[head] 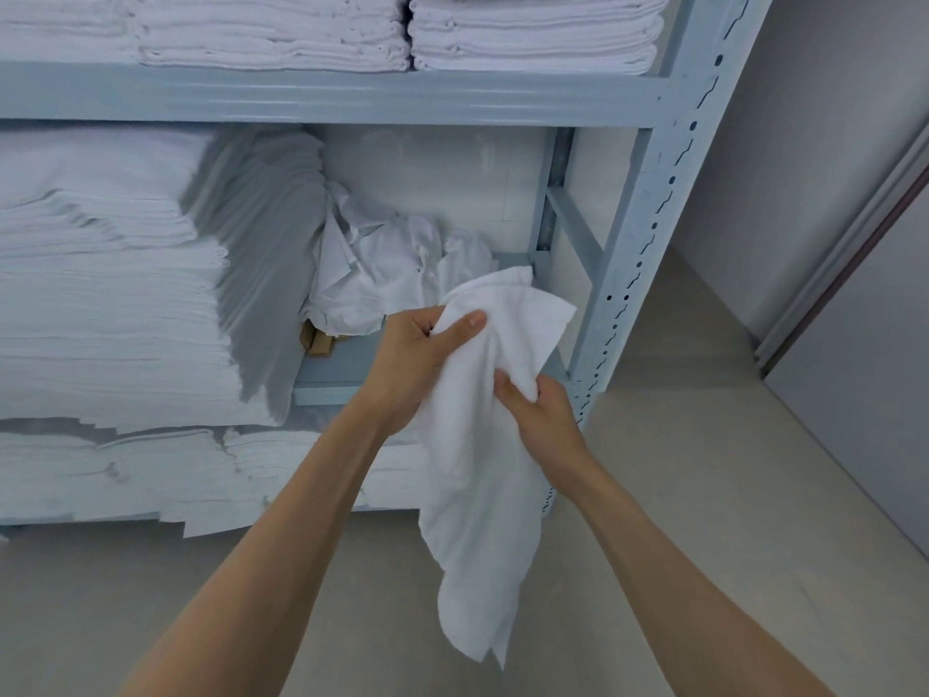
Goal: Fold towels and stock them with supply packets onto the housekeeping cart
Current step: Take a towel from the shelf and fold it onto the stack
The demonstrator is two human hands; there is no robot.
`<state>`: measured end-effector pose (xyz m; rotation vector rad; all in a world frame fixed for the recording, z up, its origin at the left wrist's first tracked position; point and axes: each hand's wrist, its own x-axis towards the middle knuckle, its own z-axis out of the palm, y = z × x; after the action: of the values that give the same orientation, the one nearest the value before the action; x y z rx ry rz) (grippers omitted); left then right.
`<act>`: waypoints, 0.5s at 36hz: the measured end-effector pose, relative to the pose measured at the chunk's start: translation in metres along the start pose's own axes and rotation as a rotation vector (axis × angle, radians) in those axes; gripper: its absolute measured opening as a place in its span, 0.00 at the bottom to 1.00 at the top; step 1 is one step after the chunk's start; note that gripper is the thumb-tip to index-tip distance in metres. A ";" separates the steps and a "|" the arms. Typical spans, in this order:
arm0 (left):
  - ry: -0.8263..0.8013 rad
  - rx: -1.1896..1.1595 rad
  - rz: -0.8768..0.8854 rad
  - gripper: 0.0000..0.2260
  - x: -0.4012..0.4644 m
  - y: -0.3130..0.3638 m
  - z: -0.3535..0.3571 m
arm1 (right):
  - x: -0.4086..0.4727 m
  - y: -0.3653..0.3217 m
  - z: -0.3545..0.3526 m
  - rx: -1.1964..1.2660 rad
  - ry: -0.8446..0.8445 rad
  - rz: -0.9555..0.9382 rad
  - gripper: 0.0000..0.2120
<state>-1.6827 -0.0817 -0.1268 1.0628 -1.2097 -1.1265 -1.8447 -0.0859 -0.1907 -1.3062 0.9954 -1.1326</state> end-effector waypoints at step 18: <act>-0.142 -0.028 -0.078 0.17 -0.004 -0.005 -0.023 | 0.006 -0.022 -0.005 0.057 0.326 -0.070 0.19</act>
<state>-1.6602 -0.0777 -0.1340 1.0303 -1.2692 -1.2936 -1.8494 -0.0913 -0.1685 -1.1394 1.1496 -1.4492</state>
